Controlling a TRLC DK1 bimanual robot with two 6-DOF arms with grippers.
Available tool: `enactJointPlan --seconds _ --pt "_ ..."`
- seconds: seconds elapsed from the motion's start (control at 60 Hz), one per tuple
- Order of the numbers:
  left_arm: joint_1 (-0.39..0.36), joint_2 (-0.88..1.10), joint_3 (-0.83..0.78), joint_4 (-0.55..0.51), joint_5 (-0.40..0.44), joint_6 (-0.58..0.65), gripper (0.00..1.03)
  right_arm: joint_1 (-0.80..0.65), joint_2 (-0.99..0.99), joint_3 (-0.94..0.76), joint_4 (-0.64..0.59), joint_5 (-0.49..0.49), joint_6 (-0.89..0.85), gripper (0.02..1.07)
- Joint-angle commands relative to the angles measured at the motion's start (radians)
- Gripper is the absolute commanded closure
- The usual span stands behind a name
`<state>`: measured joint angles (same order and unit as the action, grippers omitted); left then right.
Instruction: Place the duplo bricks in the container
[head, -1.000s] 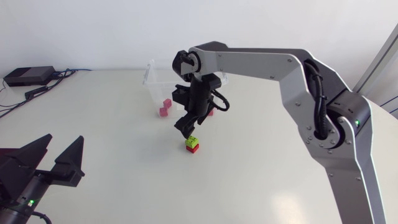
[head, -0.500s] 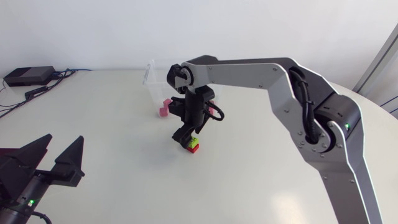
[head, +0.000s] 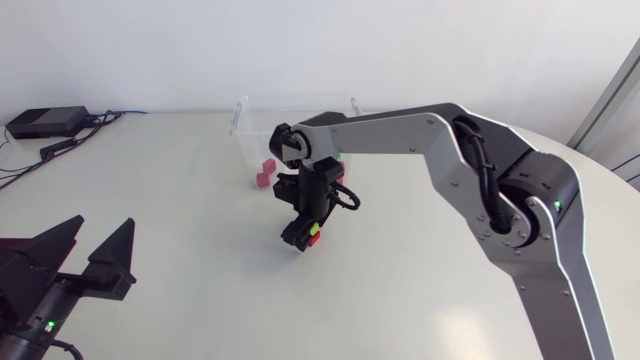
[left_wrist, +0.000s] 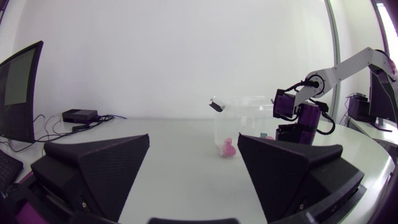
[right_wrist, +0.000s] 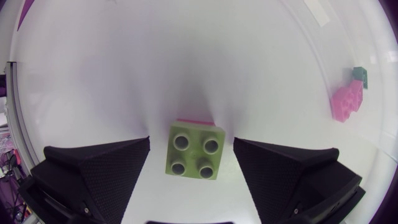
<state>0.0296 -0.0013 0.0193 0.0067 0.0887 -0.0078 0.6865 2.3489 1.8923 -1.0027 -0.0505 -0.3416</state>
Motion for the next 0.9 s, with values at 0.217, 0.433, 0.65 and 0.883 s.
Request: enactJointPlan --seconds 0.217,0.433,0.65,0.883 --pt "-0.007 -0.012 -0.021 0.012 -0.004 -0.021 0.04 0.011 -0.037 -0.068 0.07 -0.003 -0.019 0.7" --pt "-0.005 -0.012 -0.021 0.012 -0.004 -0.021 0.04 0.013 -0.091 -0.108 0.082 -0.008 -0.028 0.86" --pt "-0.007 -0.012 -0.021 0.012 -0.004 -0.021 0.04 0.004 -0.211 -0.13 0.042 0.003 -0.028 0.86" --pt "-0.005 -0.012 -0.021 0.012 -0.004 -0.021 0.04 -0.074 -0.326 0.004 0.009 -0.025 -0.016 0.85"
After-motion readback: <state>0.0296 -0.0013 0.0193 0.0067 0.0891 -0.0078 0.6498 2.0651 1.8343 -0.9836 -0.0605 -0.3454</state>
